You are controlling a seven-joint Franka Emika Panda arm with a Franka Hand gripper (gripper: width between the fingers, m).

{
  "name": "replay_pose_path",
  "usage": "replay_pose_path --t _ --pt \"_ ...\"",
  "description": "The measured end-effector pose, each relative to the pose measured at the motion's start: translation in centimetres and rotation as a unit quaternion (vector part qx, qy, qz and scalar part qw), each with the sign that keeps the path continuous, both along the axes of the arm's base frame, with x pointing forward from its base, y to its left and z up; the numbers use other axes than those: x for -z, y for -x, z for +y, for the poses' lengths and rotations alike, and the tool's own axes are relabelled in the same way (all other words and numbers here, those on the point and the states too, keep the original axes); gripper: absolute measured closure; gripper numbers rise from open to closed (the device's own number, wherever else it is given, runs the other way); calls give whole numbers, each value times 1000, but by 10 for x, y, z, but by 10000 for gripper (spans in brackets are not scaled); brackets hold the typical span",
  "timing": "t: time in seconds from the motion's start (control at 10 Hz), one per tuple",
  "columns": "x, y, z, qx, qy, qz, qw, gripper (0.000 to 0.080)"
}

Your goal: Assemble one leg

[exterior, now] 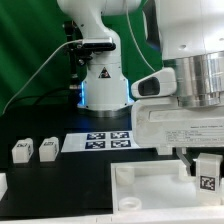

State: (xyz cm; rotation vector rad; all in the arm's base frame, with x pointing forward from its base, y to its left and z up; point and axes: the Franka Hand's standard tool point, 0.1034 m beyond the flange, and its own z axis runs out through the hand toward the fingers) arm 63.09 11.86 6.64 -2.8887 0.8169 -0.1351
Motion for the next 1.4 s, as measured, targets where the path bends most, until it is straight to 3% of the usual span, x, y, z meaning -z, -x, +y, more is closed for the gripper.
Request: replay_pose_path --t 0.3,0.4,0.7,0.8,1.0,1.2,1.4 --pt "0 0 0 143 -18 15 989 502" --pt "1 1 1 216 -28 24 976 502" --pt "2 1 1 418 -88 51 903 501" --pt "2 1 2 489 -115 56 863 501" --pt "3 1 2 585 -145 65 796 501" --pt "3 1 -1 634 -148 71 756 501" --pt "3 1 -2 631 -145 69 759 500"
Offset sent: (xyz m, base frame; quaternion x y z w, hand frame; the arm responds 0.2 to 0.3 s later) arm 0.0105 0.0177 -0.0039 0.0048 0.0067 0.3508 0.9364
